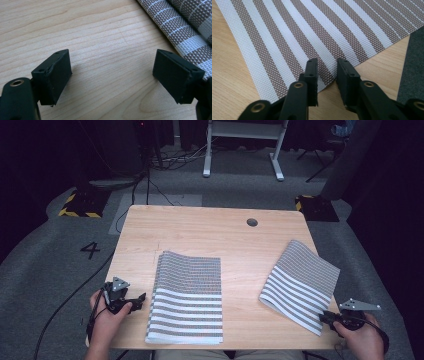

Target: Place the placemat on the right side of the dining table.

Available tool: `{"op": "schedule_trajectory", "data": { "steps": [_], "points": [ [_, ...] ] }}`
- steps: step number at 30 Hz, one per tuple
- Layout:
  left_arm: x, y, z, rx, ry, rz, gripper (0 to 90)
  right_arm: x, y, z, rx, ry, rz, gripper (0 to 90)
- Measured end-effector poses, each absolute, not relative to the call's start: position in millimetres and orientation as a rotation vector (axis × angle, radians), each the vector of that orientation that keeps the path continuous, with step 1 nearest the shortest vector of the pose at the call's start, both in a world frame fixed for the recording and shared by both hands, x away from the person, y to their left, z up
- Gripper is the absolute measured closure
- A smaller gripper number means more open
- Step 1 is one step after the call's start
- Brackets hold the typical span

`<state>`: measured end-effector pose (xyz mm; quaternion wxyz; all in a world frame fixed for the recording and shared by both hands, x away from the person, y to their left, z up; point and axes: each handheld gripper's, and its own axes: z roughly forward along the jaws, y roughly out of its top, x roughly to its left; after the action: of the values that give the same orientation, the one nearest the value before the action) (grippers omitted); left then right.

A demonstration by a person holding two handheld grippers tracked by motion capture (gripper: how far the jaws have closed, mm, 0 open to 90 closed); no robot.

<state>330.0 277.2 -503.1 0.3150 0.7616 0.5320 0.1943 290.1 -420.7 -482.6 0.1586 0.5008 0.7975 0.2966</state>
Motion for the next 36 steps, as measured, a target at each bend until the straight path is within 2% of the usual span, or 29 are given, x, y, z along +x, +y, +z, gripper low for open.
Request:
{"op": "schedule_trajectory", "data": {
  "steps": [2, 9, 14, 19, 29, 36],
  "points": [
    [330, 277, -503, 2.006, 1.402, 0.512, 15.5, 290, -421, -482, 1.428, 2.283, 0.850, 82.3],
    [330, 277, -503, 2.006, 1.402, 0.512, 15.5, 288, -418, -482, 1.411, 2.295, 0.840, 89.2],
    [330, 277, -503, 2.004, 1.406, 0.519, 15.7, 286, -415, -479, 1.387, 2.283, 0.817, 90.0],
    [330, 277, -503, 2.006, 1.404, 0.514, 15.7, 281, -413, -460, 1.356, 2.240, 0.852, 90.0],
    [330, 277, -503, 2.005, 1.406, 0.519, 15.7, 283, -394, -396, 1.197, 2.174, 0.924, 90.0],
    [330, 277, -503, 2.004, 1.404, 0.521, 15.8, 303, -367, -360, 1.054, 2.166, 0.957, 90.0]
  ]
}}
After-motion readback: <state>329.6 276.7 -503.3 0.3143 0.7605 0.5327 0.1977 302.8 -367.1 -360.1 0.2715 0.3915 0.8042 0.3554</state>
